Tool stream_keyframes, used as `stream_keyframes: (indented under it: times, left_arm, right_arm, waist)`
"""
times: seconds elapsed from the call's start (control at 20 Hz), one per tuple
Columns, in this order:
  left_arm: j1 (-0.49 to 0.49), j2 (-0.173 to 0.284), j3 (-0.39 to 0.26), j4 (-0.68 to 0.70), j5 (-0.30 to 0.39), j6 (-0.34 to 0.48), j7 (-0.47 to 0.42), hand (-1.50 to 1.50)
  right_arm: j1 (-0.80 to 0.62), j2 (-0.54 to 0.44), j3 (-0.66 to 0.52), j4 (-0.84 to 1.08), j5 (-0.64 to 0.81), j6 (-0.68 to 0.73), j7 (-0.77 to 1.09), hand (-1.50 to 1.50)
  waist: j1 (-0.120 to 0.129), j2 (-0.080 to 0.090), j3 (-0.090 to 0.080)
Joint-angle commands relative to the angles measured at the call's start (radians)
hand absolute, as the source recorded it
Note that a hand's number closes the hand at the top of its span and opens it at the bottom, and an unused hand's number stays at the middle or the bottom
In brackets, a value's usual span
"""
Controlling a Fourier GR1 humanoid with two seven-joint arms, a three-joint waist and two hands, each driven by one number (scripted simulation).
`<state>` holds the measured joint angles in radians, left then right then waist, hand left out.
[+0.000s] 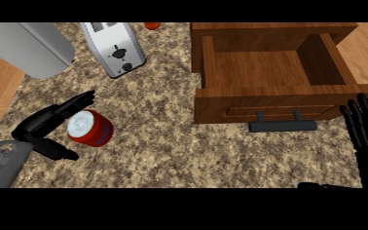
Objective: Pick up the can, place it into the drawer and close the drawer
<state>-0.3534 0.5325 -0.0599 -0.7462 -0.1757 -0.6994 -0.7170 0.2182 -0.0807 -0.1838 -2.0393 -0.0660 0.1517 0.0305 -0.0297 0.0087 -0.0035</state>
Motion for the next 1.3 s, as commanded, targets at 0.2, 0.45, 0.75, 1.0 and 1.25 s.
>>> stream_keyframes:
  times: [0.2,0.45,0.75,1.0,1.25]
  left_arm:
    - [-0.091,-0.001,-0.060,0.198,-0.026,-0.121,-0.197,-1.50]
    - [-0.110,-0.035,-0.098,0.243,-0.036,-0.070,-0.232,-1.50]
    - [-0.126,-0.048,-0.138,0.297,-0.047,-0.047,-0.287,-1.50]
    - [-0.138,-0.067,-0.150,0.353,-0.042,-0.029,-0.315,-1.50]
    - [-0.179,-0.097,-0.173,0.366,-0.047,-0.023,-0.287,-1.50]
  right_arm:
    - [-0.004,0.021,0.028,-0.018,0.024,-0.011,0.002,-1.50]
    - [0.038,0.019,0.017,-0.054,-0.003,0.008,0.002,-1.50]
    - [0.039,0.007,-0.005,-0.084,-0.027,0.009,0.041,-1.50]
    - [-0.004,-0.025,-0.034,-0.041,-0.037,0.022,0.044,-1.50]
    - [0.012,-0.005,-0.030,-0.055,-0.043,0.016,0.039,-1.50]
  waist:
    - [-0.008,0.002,-0.001]
    - [-0.013,0.000,0.000]
    - [-0.010,0.001,0.000]
    - [-0.008,0.005,-0.001]
    - [0.001,0.000,0.001]
